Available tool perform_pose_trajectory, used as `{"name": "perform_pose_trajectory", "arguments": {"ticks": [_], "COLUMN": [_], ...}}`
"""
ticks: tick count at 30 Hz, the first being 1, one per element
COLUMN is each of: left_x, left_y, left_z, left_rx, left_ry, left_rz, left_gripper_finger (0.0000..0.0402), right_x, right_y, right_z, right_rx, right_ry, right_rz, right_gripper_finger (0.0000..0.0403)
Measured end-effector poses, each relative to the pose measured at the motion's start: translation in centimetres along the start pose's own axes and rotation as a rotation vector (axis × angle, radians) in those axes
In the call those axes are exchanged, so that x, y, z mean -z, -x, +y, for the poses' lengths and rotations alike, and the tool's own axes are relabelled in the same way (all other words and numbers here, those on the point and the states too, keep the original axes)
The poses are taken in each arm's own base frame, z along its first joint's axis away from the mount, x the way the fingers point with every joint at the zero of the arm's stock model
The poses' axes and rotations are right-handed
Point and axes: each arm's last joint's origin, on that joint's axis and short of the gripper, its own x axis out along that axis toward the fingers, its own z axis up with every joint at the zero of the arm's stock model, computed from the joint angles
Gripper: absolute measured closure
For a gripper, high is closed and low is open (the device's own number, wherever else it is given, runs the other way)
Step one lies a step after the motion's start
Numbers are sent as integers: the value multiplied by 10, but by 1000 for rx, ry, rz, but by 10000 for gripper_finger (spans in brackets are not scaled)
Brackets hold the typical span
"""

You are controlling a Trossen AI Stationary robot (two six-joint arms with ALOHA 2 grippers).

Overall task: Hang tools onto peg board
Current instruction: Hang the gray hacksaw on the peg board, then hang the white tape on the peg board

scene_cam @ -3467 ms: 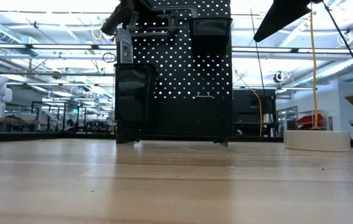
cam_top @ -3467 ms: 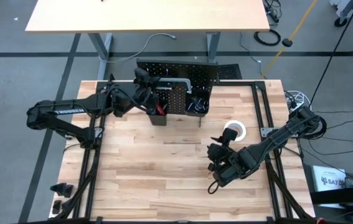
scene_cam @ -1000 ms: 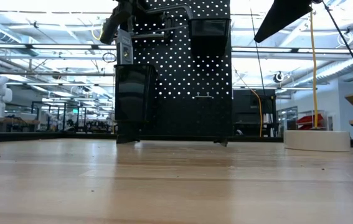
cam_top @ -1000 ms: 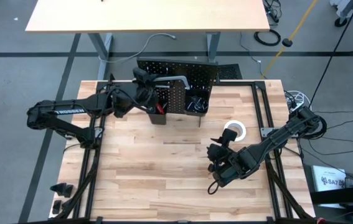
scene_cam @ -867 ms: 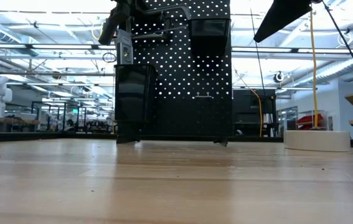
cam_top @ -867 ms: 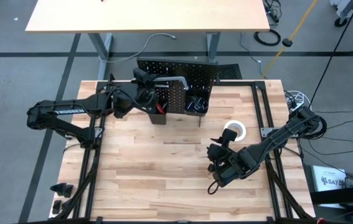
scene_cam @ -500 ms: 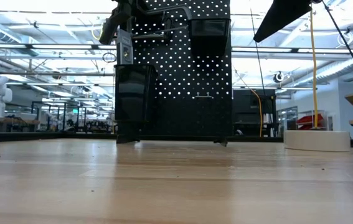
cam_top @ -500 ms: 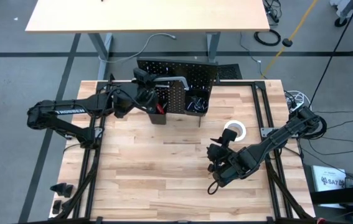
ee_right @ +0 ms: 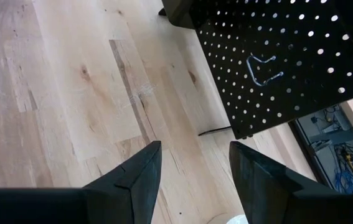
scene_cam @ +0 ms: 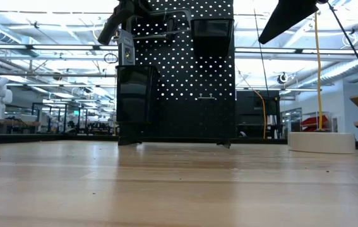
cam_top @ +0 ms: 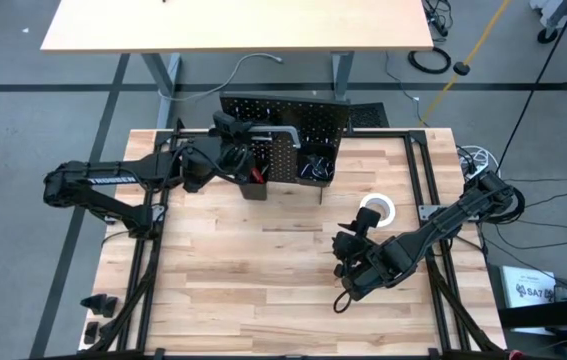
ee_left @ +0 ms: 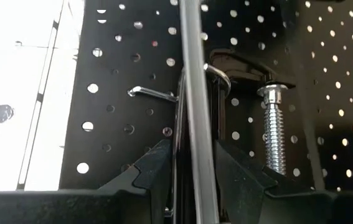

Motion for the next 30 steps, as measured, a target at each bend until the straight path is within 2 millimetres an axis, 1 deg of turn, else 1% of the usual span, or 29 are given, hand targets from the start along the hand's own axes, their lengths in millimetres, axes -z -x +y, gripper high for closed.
{"name": "perform_pose_trajectory", "arguments": {"ticks": [10,18,22,24,27,30], "left_x": [-6,-16,-19,-19,-14,-3], "left_y": [7,18,23,27,37,50], "left_z": [-2,-6,-7,-4,4,18], "left_rx": [2,0,-14,-28,-49,-78], "left_ry": [11,1,2,30,129,260], "left_rz": [-19,-44,-30,-28,-48,-70], "left_gripper_finger": [273,273,273,273,273,273], "right_x": [0,0,0,0,0,0], "right_y": [0,0,0,0,0,0], "right_z": [0,0,0,0,0,0], "right_rx": [-1,-2,-1,-1,-4,-5], "right_ry": [0,0,-1,-1,-1,-3], "right_rz": [1,2,2,2,4,4], "right_gripper_finger": [220,220,220,220,220,220]}}
